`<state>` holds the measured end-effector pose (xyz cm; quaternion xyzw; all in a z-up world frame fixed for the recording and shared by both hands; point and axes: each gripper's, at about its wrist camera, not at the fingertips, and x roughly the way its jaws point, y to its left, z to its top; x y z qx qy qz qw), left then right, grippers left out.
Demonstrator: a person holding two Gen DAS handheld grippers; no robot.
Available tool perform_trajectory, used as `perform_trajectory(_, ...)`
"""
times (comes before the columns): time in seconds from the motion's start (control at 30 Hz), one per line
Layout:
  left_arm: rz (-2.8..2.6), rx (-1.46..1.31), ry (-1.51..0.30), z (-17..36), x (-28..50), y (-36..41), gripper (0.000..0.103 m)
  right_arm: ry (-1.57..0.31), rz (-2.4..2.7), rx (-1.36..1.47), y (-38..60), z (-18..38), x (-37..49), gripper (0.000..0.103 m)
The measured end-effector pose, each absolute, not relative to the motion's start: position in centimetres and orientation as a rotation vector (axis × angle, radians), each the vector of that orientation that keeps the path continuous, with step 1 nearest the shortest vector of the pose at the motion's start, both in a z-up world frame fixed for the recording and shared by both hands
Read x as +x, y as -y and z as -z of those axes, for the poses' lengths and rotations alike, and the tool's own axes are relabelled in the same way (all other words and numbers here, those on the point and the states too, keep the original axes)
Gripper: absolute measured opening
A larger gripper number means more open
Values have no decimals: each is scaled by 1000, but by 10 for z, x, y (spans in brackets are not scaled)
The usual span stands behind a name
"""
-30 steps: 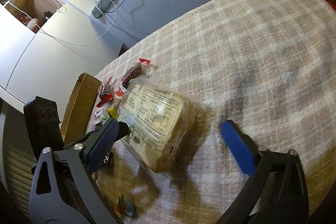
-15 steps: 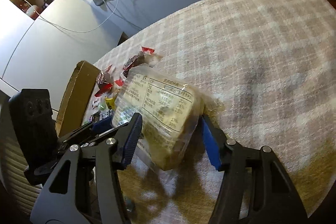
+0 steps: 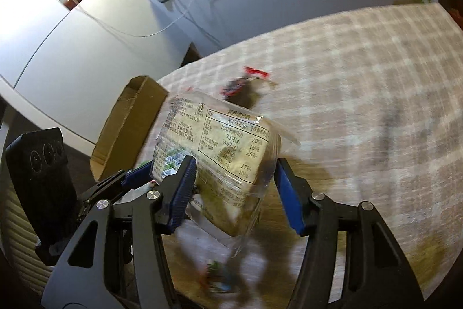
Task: Organize snacks
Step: 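Carry the bread loaf with the left tool and lower it into the cardboard box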
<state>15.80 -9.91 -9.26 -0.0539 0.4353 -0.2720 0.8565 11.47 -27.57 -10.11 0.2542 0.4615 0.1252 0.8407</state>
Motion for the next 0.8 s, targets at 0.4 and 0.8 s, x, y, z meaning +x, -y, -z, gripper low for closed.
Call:
perform_trajectory(0.4,452,-161,-809,64,136,23,65,-948,-389,423,189,59,133,59)
perform_trajectory(0.8,327,-225,-742,55,130,-59,65,-939,-507,319,97,40,159,59)
